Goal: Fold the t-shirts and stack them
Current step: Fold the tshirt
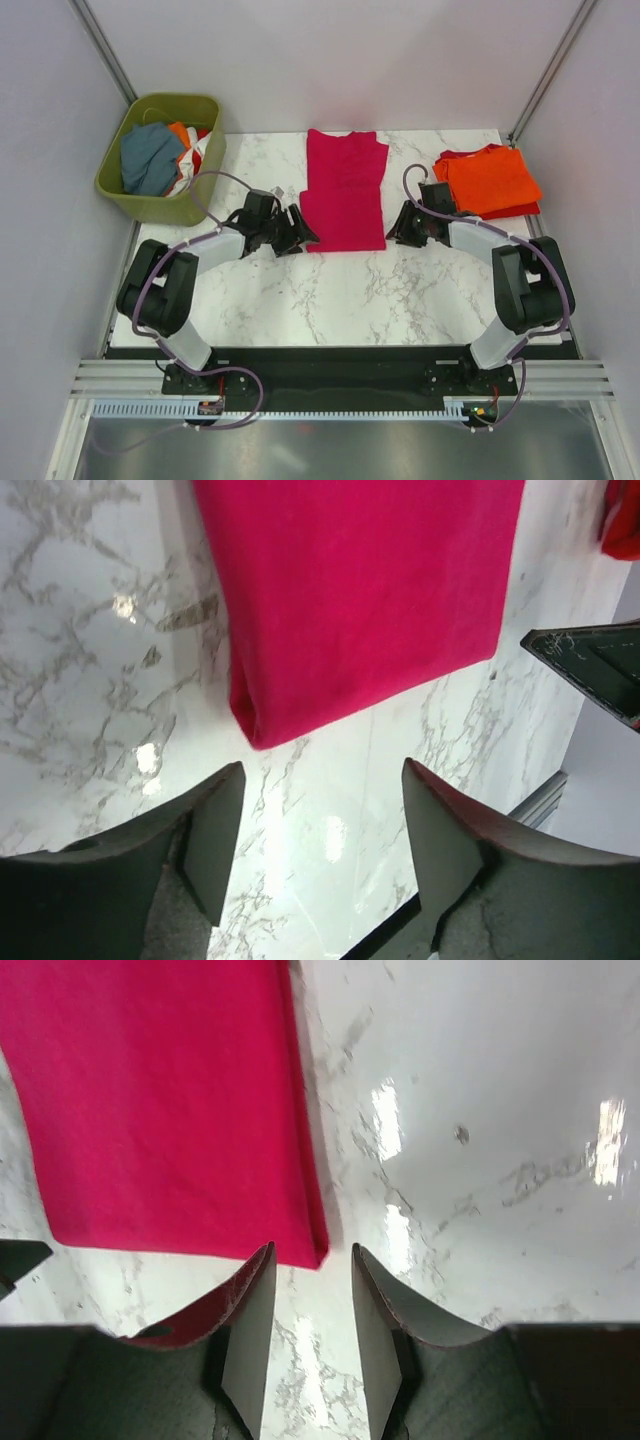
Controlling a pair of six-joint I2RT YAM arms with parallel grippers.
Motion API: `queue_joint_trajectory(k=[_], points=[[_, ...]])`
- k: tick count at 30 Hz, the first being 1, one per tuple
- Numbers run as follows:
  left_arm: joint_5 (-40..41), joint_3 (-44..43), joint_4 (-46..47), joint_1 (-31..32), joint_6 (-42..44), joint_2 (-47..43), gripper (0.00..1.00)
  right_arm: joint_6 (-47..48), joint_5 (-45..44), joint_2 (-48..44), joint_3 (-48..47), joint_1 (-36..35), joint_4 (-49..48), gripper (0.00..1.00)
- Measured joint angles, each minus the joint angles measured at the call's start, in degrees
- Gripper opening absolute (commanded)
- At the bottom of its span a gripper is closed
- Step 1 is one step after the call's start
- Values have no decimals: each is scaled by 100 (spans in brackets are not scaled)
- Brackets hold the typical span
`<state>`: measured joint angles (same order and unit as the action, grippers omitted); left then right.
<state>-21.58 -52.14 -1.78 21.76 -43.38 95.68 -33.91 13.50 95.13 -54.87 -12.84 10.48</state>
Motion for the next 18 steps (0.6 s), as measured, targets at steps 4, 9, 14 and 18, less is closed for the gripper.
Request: queue_joint_trajectory(k=[4, 9, 14, 18], points=[[131, 278, 92, 48, 0, -55, 64, 55, 175, 20, 389, 0, -96, 40], [306, 369, 192, 59, 0, -31, 61, 76, 411, 205, 463, -7, -330, 44], [372, 354, 293, 122, 0, 195, 60, 74, 610, 356, 461, -20, -610, 45], [369, 238, 345, 166, -2, 391, 54, 68, 706, 476, 415, -46, -798, 42]])
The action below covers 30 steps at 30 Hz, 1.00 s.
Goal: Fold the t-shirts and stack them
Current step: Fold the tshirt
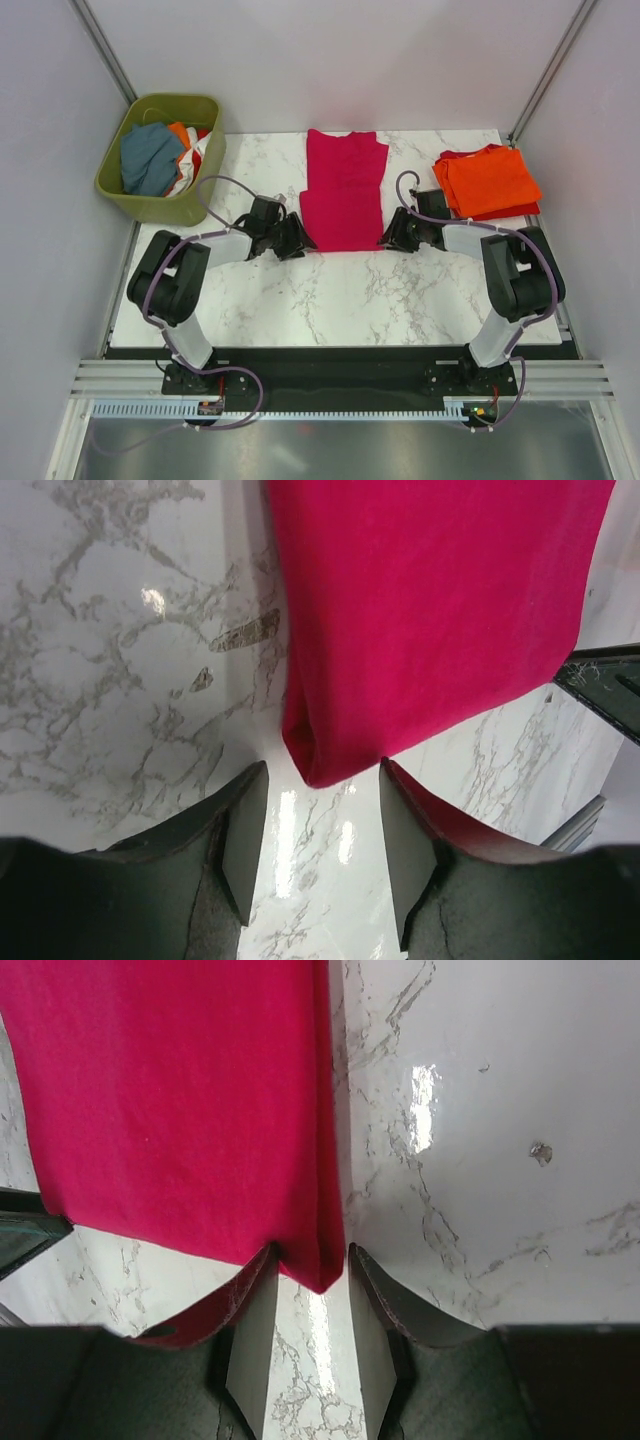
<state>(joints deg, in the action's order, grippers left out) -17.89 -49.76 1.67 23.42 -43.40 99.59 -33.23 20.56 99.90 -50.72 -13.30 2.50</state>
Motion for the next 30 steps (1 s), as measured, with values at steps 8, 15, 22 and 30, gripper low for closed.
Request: queue_joint_trajectory(k=[8, 15, 22, 30], points=[[13, -129, 114, 17, -2, 238, 34, -7, 35, 142, -42, -31, -116, 20], [48, -131, 146, 20, -13, 317, 2, 0, 22, 175, -42, -61, -118, 0], [90, -70, 81, 20, 0, 160, 2, -4, -11, -205, 175, -74, -111, 0], [28, 597, 9, 192, 9, -931, 2, 13, 63, -1495, 828, -107, 79, 0]])
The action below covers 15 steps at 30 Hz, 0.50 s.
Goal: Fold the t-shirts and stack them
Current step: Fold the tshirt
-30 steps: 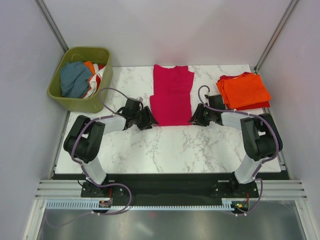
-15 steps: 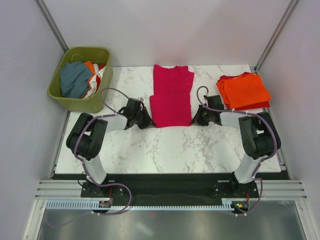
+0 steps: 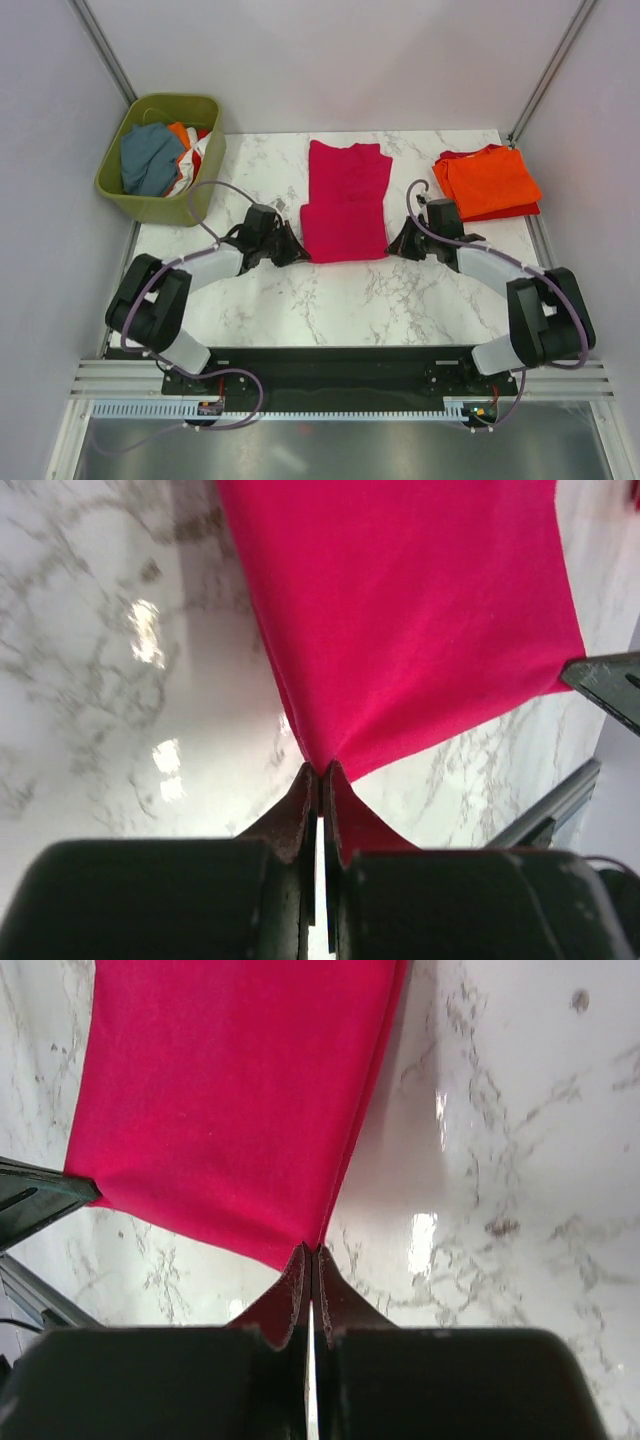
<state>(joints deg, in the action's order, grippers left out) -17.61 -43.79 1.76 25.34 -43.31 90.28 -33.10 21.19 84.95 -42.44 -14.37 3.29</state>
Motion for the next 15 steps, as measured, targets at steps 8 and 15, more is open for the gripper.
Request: queue_joint_trajectory(k=[8, 15], points=[[-44, 608, -483, 625, 26, -1397, 2, 68, 116, -1744, 920, -9, 603, 0], [-72, 1080, -793, 1283, -46, -2680, 2, 116, 201, -3403, 1270, -15, 1377, 0]])
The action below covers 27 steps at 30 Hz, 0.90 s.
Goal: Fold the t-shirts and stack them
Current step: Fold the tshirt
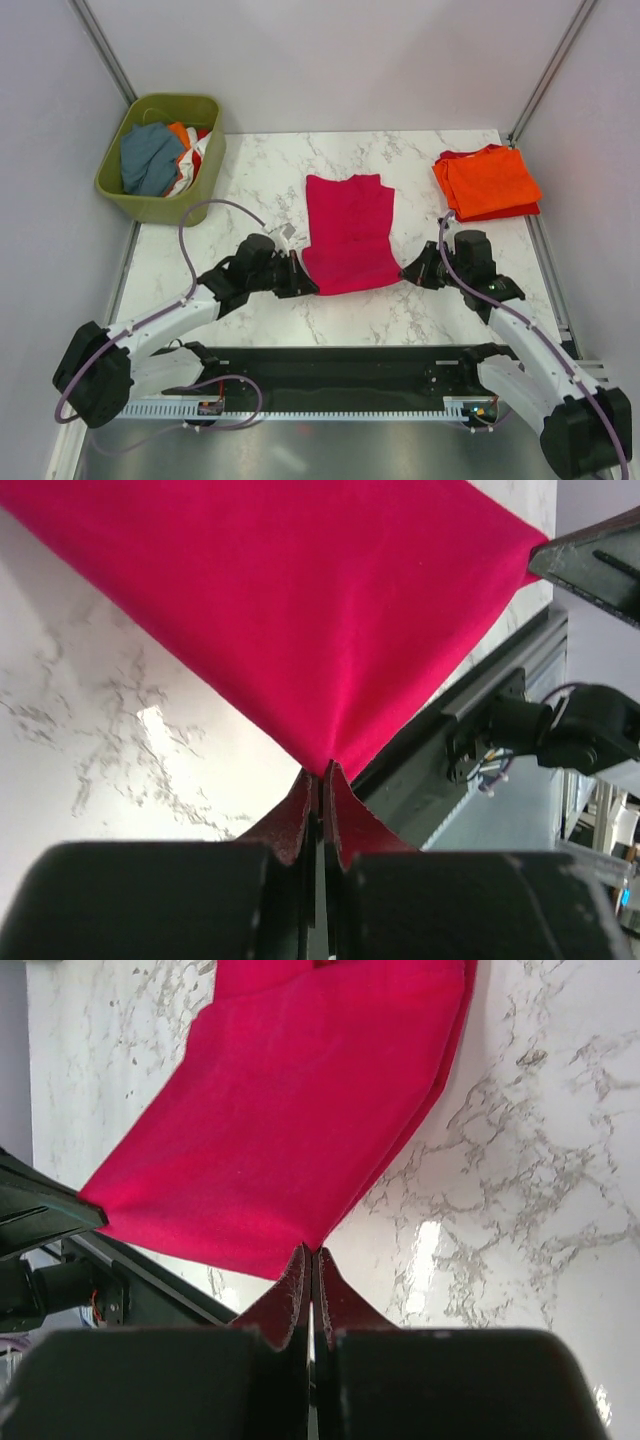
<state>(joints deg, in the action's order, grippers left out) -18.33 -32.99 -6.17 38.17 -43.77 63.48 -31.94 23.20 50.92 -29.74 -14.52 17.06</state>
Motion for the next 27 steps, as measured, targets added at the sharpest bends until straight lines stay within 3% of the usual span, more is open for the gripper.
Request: queue_joint_trajectory(k=[6, 10, 27], points=[[-120, 223, -234, 133, -146, -474, 2, -61, 92, -881, 39, -2, 540, 0], [-122, 70, -472, 116, -153, -658, 2, -81, 68, -896, -192, -2, 813, 0], [-308, -1718, -881, -1001, 149, 715, 2, 72, -678, 1338, -2024, -11, 741, 0]])
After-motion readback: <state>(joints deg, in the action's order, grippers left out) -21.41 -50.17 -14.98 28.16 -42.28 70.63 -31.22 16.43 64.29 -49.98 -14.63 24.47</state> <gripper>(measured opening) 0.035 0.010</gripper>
